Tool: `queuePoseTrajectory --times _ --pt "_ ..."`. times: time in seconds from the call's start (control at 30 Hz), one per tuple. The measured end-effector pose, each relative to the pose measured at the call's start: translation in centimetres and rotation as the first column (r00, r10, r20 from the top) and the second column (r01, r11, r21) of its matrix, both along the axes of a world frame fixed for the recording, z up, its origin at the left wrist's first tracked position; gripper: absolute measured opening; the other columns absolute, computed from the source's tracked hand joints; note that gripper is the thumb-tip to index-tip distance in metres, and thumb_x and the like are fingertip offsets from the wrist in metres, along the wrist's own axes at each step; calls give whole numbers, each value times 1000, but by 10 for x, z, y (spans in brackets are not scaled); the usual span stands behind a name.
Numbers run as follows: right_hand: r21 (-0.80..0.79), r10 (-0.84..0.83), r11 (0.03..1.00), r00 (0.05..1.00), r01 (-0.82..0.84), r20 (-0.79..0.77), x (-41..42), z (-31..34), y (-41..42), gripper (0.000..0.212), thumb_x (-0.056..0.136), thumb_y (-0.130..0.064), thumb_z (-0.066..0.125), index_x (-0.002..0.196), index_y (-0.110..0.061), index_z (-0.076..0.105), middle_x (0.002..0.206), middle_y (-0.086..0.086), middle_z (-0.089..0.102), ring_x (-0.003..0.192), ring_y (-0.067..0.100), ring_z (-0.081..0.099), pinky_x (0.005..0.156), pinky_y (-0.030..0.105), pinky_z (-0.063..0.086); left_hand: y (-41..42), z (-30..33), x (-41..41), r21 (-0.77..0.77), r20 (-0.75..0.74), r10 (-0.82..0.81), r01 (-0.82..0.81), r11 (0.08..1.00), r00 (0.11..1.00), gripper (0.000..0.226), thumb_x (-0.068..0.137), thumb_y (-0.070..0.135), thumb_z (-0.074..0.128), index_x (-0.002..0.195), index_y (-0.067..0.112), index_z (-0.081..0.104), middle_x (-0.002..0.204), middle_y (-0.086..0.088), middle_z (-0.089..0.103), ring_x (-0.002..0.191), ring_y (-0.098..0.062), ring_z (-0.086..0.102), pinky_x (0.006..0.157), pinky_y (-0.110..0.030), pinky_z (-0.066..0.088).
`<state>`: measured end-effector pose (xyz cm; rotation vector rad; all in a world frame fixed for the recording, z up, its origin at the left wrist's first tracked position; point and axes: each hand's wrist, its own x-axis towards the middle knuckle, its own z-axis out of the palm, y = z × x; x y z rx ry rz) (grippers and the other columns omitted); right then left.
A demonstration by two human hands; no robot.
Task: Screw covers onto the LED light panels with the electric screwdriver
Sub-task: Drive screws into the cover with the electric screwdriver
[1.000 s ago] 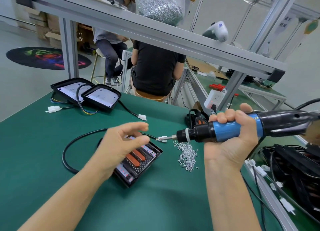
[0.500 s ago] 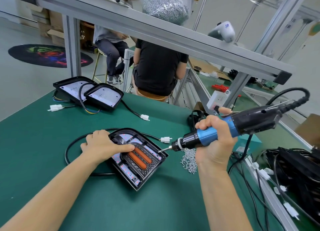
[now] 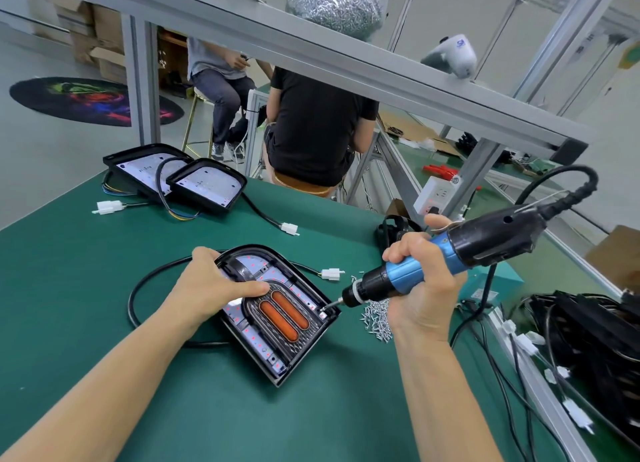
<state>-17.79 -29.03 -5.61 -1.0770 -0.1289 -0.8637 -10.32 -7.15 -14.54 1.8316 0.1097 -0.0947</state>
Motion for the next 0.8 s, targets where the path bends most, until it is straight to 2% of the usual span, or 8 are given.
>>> queuePoseTrajectory --times 0.17,0.3,0.47,0.63,0.8 --pt "-9 -16 1000 1000 16 -11 1 -1 2 30 71 5 53 95 -13 55 55 2 49 47 17 50 55 27 46 -1 1 -2 10 13 11 -11 1000 1000 88 45 33 94 108 19 34 92 17 46 84 0 48 64 -19 34" --pt "-27 -17 999 1000 17 -17 1 -1 5 30 70 4 53 93 -14 56 54 2 49 48 18 49 55 28 46 -1 1 -3 21 11 15 -16 1000 1000 90 44 35 95 110 18 35 94 15 48 98 -15 51 76 -29 37" --pt "-71 3 997 1000 -5 -25 0 -3 7 31 68 2 55 88 -21 60 54 0 50 49 18 49 57 29 44 -4 1 -5 44 16 31 -32 999 999 98 44 38 94 120 14 37 109 2 51 103 -20 51 82 -32 38" --pt "-123 25 992 1000 -25 -3 -1 -7 12 28 64 -12 63 88 -26 62 55 -1 52 50 19 48 59 32 44 -7 -1 -9 23 51 67 -69 997 996 87 47 33 94 111 16 38 95 8 53 94 -18 54 75 -32 39" --pt "-129 117 984 992 -121 -37 -3 -6 8 33 64 -9 64 94 -23 60 59 -1 51 52 18 50 60 28 47 -8 0 -14 -7 78 92 -91 996 993 80 48 31 94 106 16 40 89 12 54 81 1 50 63 -26 39"
